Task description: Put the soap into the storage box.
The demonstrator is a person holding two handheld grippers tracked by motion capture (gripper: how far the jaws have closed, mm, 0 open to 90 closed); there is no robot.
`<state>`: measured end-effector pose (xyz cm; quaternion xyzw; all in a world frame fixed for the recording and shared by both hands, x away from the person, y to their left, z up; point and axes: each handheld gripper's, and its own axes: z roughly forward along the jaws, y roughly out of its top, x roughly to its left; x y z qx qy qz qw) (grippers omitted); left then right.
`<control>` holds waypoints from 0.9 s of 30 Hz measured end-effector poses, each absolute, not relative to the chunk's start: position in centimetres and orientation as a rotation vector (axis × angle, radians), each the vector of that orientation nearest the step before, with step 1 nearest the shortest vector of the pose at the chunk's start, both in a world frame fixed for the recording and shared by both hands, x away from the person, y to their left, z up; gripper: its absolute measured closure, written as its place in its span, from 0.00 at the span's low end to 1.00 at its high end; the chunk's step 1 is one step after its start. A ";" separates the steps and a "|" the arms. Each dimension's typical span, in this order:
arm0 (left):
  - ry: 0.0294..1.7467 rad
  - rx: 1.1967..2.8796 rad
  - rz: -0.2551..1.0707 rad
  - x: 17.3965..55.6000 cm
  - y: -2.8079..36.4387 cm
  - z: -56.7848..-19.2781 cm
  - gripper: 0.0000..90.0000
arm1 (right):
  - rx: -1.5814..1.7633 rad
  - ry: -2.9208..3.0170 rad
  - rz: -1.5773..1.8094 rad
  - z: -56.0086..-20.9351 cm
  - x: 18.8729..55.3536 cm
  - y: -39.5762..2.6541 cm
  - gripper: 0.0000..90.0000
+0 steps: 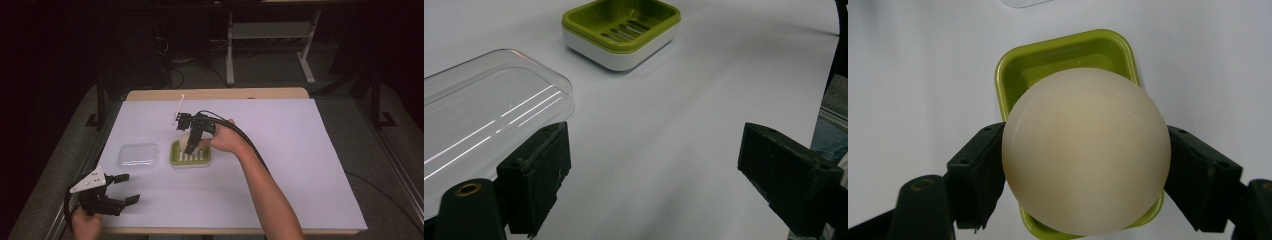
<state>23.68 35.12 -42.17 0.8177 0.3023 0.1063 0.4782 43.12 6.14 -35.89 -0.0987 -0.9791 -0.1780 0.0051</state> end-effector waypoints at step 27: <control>0.738 1.995 0.258 23.7 35.1 -42.2 0.14 | -0.332 -3.053 -0.529 -37.3 43.4 6.5 0.25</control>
